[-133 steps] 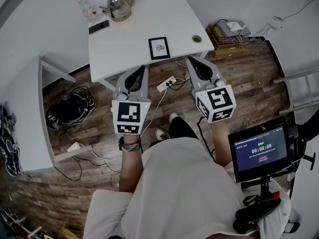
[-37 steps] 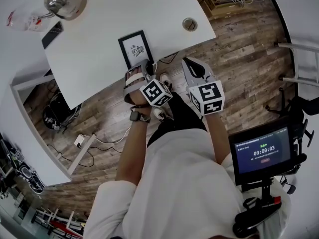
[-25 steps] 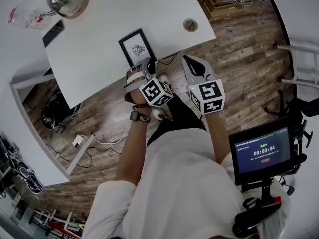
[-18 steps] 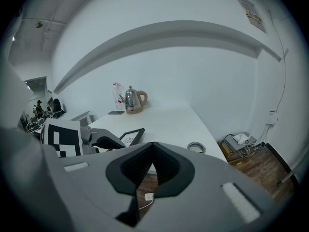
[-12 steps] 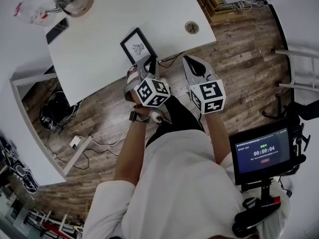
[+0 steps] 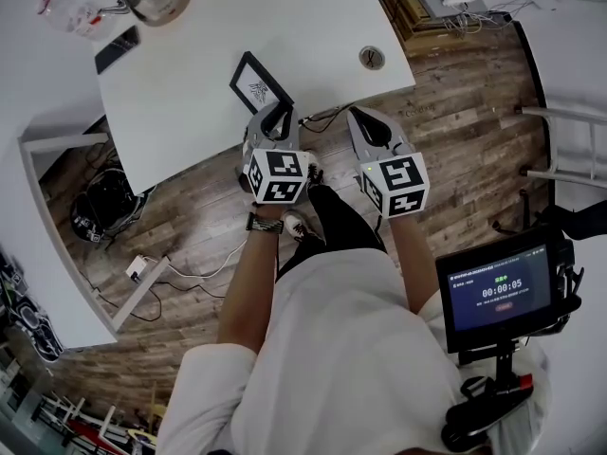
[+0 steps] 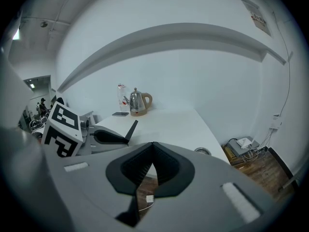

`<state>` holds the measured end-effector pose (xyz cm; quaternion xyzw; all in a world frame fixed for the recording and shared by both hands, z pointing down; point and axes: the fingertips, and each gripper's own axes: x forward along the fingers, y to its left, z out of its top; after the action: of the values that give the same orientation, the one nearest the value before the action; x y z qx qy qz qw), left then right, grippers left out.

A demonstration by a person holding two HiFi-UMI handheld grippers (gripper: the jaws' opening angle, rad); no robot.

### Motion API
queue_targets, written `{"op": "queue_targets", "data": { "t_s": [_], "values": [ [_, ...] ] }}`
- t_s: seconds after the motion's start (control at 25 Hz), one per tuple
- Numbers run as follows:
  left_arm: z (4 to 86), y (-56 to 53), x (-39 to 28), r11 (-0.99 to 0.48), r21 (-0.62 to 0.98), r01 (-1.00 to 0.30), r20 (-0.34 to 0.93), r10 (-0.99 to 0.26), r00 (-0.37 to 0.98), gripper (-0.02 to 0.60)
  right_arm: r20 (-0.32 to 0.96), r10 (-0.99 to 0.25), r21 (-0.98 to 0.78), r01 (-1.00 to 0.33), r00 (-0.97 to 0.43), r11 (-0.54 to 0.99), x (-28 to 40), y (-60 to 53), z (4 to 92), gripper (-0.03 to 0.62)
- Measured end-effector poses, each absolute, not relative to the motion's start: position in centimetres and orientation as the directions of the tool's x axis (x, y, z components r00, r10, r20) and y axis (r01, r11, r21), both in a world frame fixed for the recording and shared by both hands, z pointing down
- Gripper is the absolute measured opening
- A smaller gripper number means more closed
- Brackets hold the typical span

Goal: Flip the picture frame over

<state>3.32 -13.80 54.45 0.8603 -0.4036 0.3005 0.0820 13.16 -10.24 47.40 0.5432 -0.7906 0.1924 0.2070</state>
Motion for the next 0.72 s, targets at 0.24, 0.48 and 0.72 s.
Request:
{"op": "queue_targets", "data": {
  "t_s": [0.24, 0.48, 0.72],
  "values": [
    [52.7, -15.0, 1.4, -0.576, 0.037, -0.817, 0.483, -0.705, 0.519, 0.084, 0.538, -0.775, -0.074, -0.934, -0.333, 0.350, 12.5, -10.7, 47.2, 0.003],
    [51.8, -14.9, 0.5, -0.541, 0.140, -0.829, 0.406, -0.732, 0.547, 0.084, 0.538, -0.770, -0.068, -0.928, -0.343, 0.366, 12.0, -11.0, 47.0, 0.003],
    [51.1, -15.1, -0.5, -0.500, 0.297, -0.813, 0.293, -0.763, 0.576, 0.086, 0.539, -0.762, -0.065, -0.920, -0.359, 0.387, 11.2, -11.2, 46.9, 0.003]
  ]
}}
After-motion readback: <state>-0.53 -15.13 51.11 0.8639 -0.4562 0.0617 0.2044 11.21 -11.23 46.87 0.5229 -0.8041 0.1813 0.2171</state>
